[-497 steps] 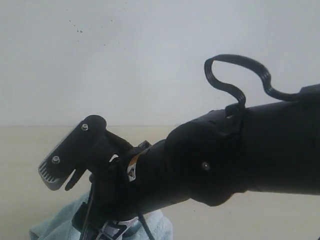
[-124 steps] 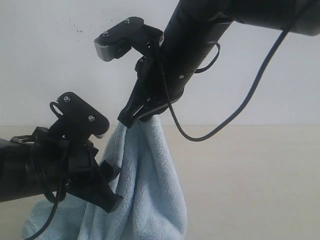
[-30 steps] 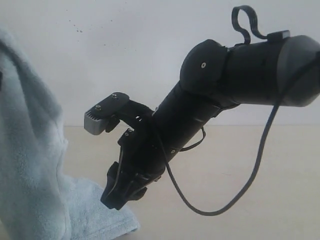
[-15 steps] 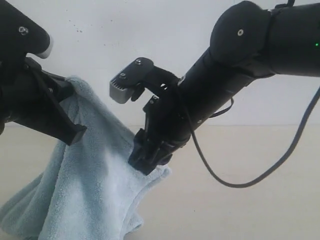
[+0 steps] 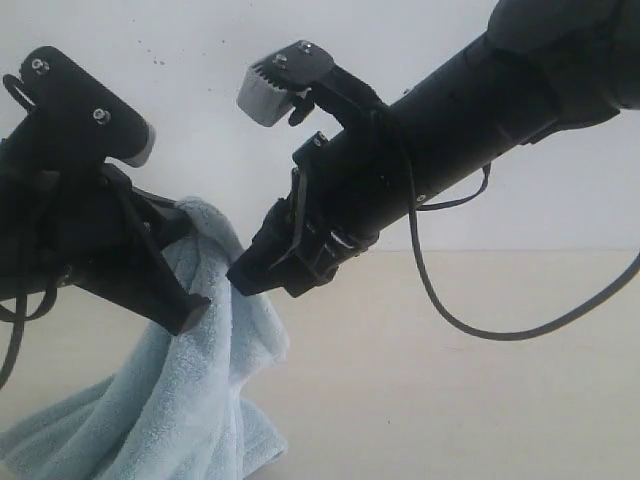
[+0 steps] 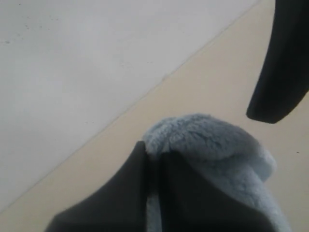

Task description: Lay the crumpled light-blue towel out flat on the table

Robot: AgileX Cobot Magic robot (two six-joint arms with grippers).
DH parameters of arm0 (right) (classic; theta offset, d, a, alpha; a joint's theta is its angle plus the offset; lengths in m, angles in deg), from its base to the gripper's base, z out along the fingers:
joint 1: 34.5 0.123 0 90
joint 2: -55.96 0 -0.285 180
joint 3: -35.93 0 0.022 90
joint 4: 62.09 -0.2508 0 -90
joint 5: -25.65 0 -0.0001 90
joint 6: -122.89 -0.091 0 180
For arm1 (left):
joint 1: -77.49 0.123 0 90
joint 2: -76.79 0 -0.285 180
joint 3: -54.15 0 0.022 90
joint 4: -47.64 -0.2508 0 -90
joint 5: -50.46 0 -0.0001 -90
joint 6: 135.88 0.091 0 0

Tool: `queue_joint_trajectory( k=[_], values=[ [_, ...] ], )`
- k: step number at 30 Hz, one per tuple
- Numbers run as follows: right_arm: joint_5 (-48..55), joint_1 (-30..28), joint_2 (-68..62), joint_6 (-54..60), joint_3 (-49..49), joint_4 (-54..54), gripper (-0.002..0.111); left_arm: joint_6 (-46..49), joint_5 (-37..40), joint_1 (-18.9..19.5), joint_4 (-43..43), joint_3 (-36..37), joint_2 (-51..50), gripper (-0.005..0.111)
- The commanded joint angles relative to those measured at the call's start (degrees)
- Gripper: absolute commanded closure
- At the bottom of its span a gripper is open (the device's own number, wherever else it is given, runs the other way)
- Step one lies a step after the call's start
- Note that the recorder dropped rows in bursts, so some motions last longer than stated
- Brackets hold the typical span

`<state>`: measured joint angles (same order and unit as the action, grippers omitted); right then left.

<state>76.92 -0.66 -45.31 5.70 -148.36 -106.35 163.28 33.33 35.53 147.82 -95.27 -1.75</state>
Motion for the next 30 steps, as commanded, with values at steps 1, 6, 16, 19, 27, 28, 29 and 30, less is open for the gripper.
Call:
queue_joint_trajectory(
  k=[1,6,16,19,27,28,29,30],
  values=[
    [0.58,-0.03,0.5,2.51,0.21,-2.26,0.062,-0.98,2.77,0.09,-0.23,0.17,-1.49,0.103],
    [-0.85,-0.03,0.5,4.83,0.21,-2.9,0.062,-0.98,4.26,0.09,-0.23,0.17,-1.74,0.103],
    [-3.46,-0.03,0.25,6.52,0.21,-3.21,0.062,-3.57,10.54,0.09,-0.23,0.17,-1.63,0.103],
    [-4.42,-0.03,0.25,6.49,0.21,-3.21,0.063,-3.85,11.38,0.09,-0.23,0.17,-1.63,0.103],
    [-5.14,-0.03,0.25,6.13,0.21,-3.21,0.097,-3.85,12.62,0.09,-0.23,0.17,-0.68,0.103],
    [-5.14,-0.03,0.25,6.13,0.21,-3.21,0.098,-3.85,12.62,0.09,-0.23,0.17,-0.18,0.103],
    [-5.29,-0.03,0.25,6.13,0.21,-3.21,0.097,-3.62,12.62,0.09,-0.23,0.17,0.26,0.103],
    [-5.64,-0.03,0.25,5.94,0.21,-3.21,0.097,-3.62,12.51,0.09,-0.23,0.17,0.77,0.103]
  ],
)
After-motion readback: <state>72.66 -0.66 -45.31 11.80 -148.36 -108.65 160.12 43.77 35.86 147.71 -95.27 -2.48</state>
